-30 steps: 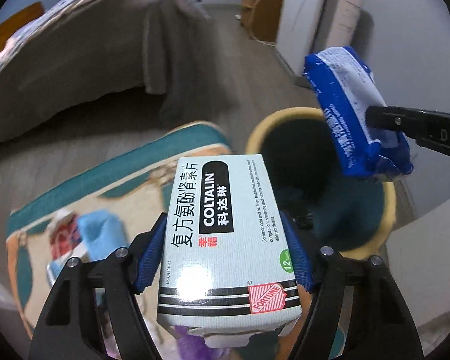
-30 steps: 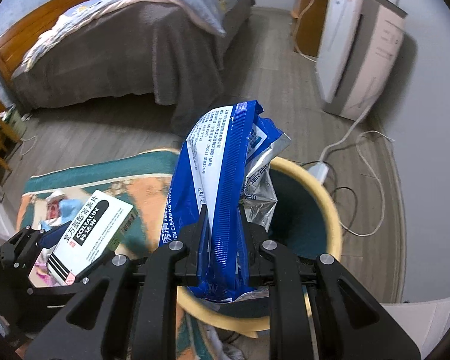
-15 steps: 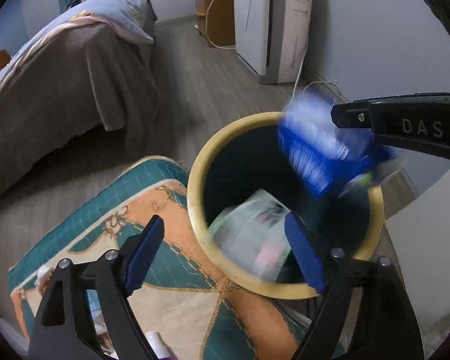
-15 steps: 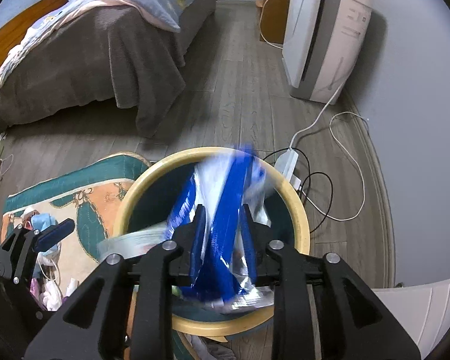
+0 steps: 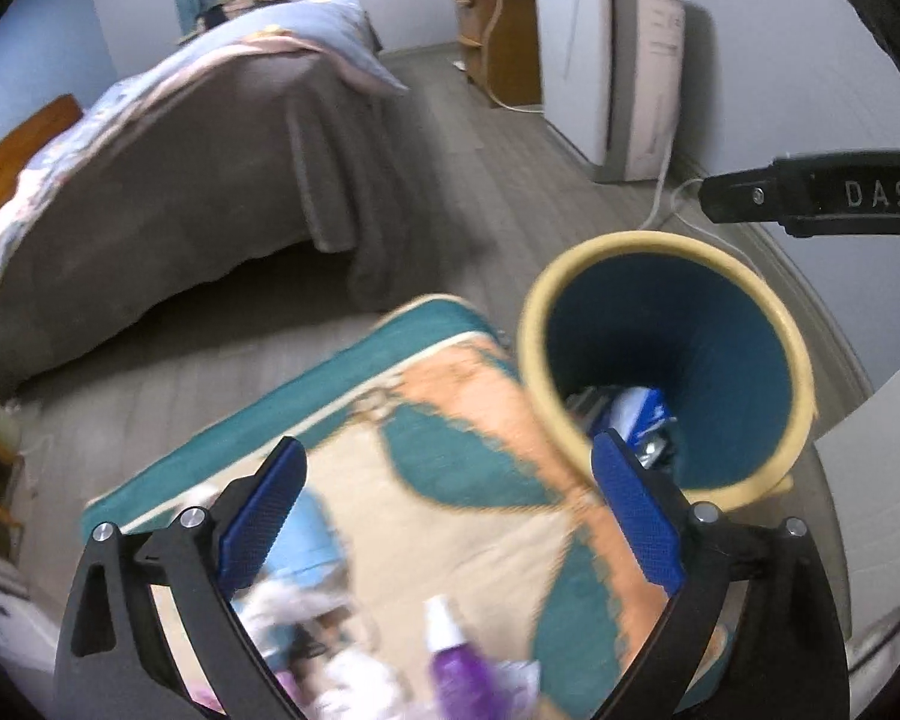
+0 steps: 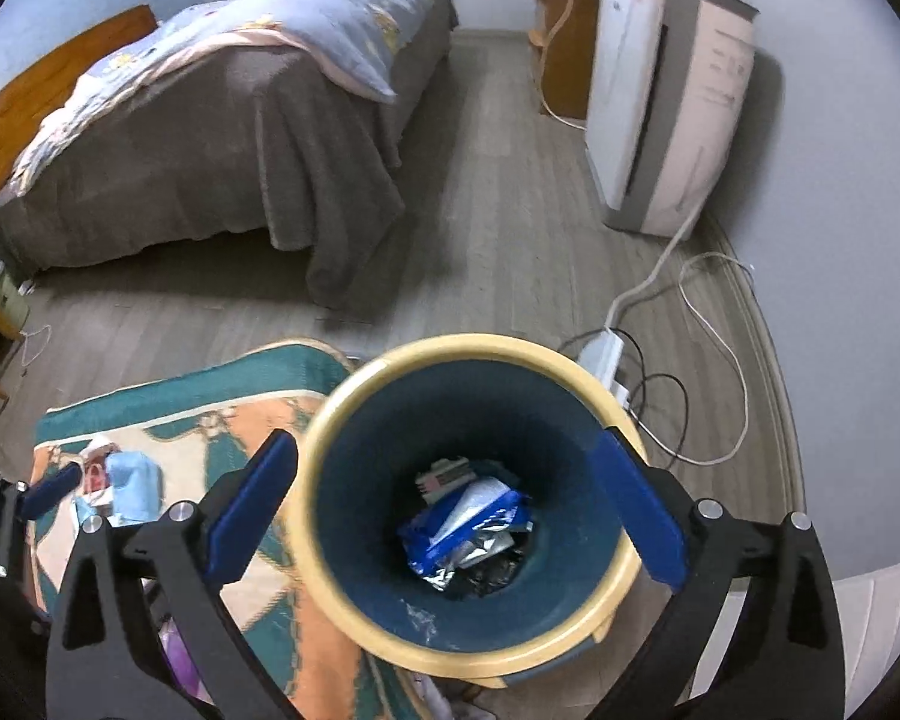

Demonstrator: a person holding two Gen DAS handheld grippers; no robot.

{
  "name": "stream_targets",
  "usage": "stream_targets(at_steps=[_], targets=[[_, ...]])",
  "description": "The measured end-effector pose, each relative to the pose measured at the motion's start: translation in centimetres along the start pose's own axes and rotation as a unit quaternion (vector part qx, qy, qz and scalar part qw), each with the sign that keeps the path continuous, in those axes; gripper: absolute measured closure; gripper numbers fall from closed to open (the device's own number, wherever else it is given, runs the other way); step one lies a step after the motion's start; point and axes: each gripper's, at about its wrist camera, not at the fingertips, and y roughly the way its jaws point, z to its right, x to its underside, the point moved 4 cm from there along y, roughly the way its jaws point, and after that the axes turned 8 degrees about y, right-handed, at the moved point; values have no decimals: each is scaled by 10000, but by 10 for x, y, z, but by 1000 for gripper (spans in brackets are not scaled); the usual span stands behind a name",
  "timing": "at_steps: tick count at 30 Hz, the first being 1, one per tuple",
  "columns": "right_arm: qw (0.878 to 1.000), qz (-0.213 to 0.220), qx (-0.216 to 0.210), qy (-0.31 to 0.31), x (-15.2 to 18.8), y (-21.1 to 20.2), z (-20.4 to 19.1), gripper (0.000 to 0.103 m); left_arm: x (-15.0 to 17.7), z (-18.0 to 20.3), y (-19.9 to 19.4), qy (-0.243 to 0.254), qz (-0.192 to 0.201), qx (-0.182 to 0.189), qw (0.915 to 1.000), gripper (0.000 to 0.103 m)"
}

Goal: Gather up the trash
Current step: 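Drop the medicine box into the wastebasket while the right tool drops the wipes pack, then move both tools back over the remaining trash on the cushion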

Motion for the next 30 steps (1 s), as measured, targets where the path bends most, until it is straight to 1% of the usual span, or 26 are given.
stream_targets(at_steps=[3, 7, 10, 15, 19, 22, 24, 26, 28, 30], targets=[[9998, 33, -154, -157, 1, -6, -20, 6, 12, -26, -19, -120, 16, -188, 9998, 7], [9986, 171, -323, -389, 4, -18, -50, 6, 29, -63, -43, -393, -16, -345, 9986, 6], [9971, 168, -414, -609, 9, -20, -73, 6, 44, -92, -64, -582, -31, -520, 9969, 6], [9940, 126, -496, -963, 21, -21, -113, 6, 74, -127, -86, -815, -31, -864, 9929, 6], [9896, 136, -554, -1317, 35, -23, -146, 6, 104, -156, -89, -1284, -66, -952, 9871, 5], [9882, -4, -629, -1398, 47, -21, -163, 6, 128, -177, -87, -1540, -209, -1068, 9821, 5], [9875, -178, -704, -1396, 56, -19, -177, 6, 139, -188, -88, -1658, -266, -1124, 9794, 5], [9872, -239, -772, -1371, 62, -19, -189, 6, 149, -199, -90, -1815, -282, -1160, 9761, 5], [9878, -322, -829, -1277, 68, -19, -202, 6, 159, -209, -89, -1953, -296, -1143, 9736, 5], [9887, -414, -953, -1082, 74, -16, -211, 6, 169, -215, -84, -1978, -391, -1172, 9724, 5]])
